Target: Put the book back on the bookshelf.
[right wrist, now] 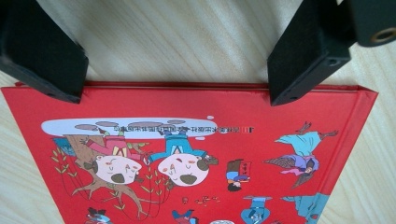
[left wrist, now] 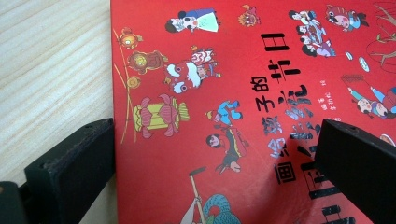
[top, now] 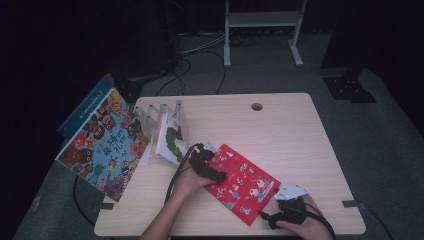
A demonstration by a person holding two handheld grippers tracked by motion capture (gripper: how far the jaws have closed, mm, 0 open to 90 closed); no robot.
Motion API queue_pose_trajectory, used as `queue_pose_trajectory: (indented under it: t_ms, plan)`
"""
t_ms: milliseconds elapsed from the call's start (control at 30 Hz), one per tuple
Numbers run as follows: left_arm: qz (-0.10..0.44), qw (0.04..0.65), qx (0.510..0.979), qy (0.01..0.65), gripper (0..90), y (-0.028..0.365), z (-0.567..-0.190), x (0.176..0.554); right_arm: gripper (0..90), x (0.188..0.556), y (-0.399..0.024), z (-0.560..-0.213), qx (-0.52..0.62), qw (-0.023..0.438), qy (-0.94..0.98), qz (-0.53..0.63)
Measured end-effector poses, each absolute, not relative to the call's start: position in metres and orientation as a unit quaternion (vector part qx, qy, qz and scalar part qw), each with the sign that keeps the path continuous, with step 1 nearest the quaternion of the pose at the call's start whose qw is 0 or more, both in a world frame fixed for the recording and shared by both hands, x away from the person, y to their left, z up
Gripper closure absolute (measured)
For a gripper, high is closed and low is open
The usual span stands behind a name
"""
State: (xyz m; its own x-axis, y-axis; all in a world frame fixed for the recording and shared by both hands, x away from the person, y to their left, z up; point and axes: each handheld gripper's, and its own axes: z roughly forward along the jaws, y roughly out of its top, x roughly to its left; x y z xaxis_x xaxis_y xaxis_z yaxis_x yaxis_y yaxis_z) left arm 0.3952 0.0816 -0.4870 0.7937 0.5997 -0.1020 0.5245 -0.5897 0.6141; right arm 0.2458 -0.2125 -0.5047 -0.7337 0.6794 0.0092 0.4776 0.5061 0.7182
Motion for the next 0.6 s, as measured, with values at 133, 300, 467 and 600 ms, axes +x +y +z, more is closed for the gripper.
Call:
queue_pose_trajectory:
  t_ms: [133, 300, 467, 600]
  plan:
    - [0.060, 0.330, 0.888, 0.315, 0.0, 0.083, -0.488, 0.394, 4.0, 0.246, -0.212, -0.505, 0.337, 0.139, 0.857, 0.364]
    - [0.062, 0.340, 0.883, 0.318, 0.0, 0.084, -0.489, 0.393, 4.0, 0.246, -0.212, -0.505, 0.338, 0.140, 0.856, 0.364]
    - [0.069, 0.363, 0.868, 0.331, 0.0, 0.085, -0.492, 0.389, 3.5, 0.246, -0.212, -0.505, 0.340, 0.140, 0.856, 0.363]
    - [0.082, 0.379, 0.857, 0.340, 0.0, 0.085, -0.496, 0.385, 1.1, 0.247, -0.211, -0.505, 0.343, 0.140, 0.856, 0.361]
